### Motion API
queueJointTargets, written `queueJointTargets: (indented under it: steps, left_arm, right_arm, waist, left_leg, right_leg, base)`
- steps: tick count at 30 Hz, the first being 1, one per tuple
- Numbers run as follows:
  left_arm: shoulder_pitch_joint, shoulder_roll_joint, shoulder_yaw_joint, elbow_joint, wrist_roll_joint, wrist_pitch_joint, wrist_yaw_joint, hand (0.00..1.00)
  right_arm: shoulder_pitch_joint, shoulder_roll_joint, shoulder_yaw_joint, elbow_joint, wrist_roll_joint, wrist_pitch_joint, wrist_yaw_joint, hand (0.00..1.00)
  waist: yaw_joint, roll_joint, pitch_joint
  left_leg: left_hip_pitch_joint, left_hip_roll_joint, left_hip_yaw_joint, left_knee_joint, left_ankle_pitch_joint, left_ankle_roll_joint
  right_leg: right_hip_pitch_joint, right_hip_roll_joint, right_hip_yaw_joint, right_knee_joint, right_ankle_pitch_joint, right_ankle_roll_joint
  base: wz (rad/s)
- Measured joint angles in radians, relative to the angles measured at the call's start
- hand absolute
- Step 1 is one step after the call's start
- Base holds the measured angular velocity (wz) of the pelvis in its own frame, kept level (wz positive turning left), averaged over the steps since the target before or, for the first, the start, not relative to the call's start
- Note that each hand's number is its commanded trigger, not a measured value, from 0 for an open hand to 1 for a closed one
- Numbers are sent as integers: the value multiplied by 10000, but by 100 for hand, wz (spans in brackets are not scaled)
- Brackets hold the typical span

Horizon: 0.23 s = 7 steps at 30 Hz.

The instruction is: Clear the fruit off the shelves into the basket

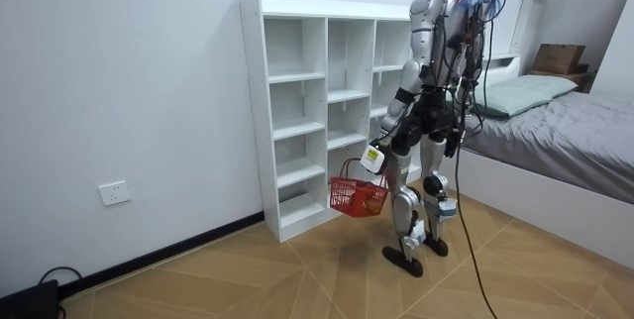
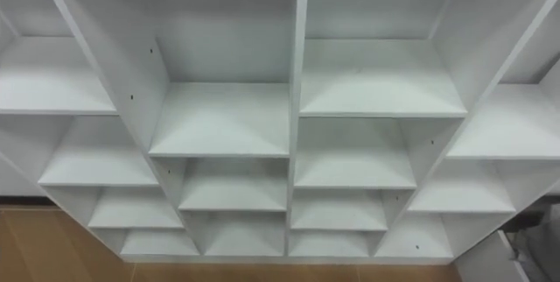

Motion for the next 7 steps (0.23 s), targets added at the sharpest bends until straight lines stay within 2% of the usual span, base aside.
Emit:
queueJointTargets:
  steps: [7]
  left_arm:
    - [-11, 2, -3, -40, 801, 205, 264, 100]
  right_arm:
    - [-89, -7, 65, 4, 15, 27, -1, 0]
  waist:
    - [2, -14, 10]
  left_leg:
    - [-8, 0, -4, 2, -18, -2]
  right_leg:
    - [1, 1, -49, -23, -4, 2]
  base:
    - [0]
